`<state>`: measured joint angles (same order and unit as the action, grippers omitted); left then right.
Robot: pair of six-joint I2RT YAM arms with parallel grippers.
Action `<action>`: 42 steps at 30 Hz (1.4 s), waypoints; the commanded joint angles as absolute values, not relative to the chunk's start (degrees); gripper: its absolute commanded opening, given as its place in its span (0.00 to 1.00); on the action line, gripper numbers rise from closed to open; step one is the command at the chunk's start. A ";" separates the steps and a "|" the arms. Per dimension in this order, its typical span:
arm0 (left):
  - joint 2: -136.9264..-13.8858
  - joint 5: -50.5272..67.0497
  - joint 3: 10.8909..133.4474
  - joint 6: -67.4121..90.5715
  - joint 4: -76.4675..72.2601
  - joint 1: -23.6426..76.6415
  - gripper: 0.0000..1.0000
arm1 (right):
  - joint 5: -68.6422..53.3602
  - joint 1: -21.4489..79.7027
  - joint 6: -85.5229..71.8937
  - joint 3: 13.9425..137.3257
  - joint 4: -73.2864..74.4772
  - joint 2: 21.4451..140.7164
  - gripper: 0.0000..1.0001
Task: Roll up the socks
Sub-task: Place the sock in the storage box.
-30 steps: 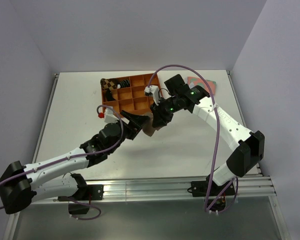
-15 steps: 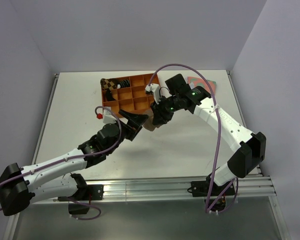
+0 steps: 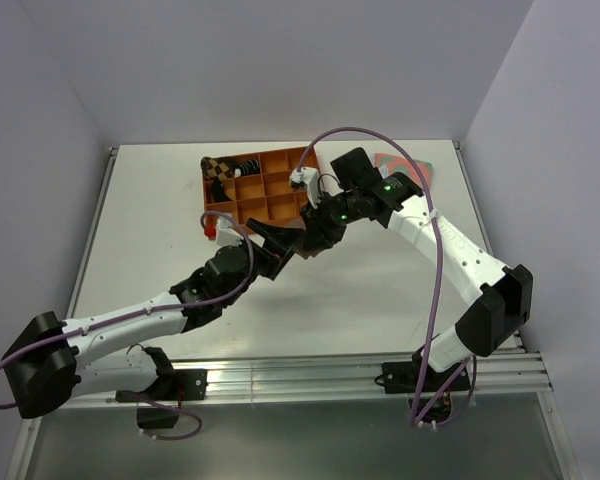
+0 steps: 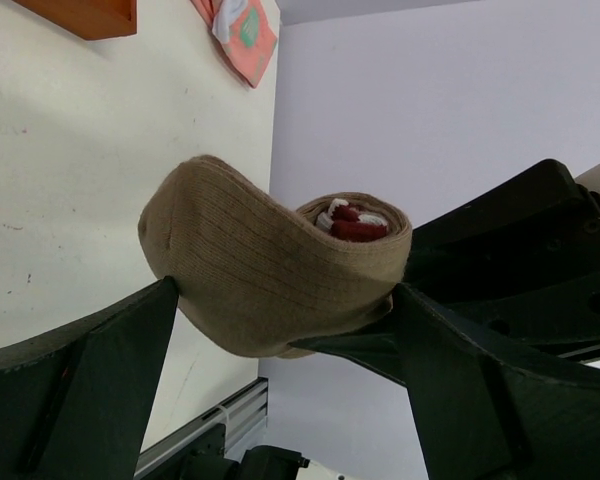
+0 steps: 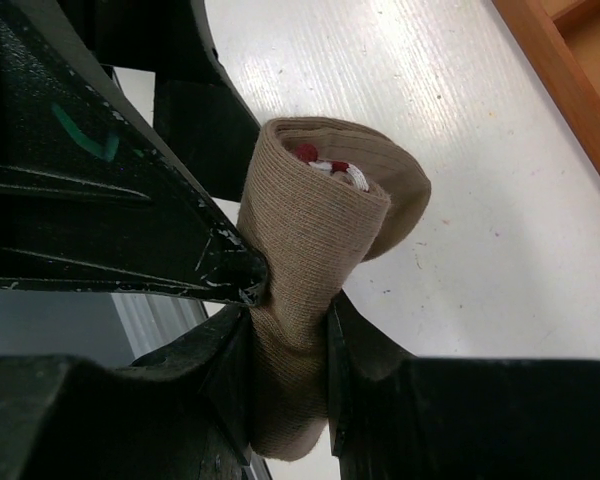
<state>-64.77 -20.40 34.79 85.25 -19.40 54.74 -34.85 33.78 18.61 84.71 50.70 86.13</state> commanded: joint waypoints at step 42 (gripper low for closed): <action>-68.56 -18.45 36.74 81.30 -30.24 54.58 0.00 | -33.32 34.89 16.79 86.05 51.59 86.05 0.35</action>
<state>-69.06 -19.14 35.42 82.98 -27.18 54.57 -36.12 34.39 17.37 85.01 53.49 87.13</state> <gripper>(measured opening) 0.341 0.344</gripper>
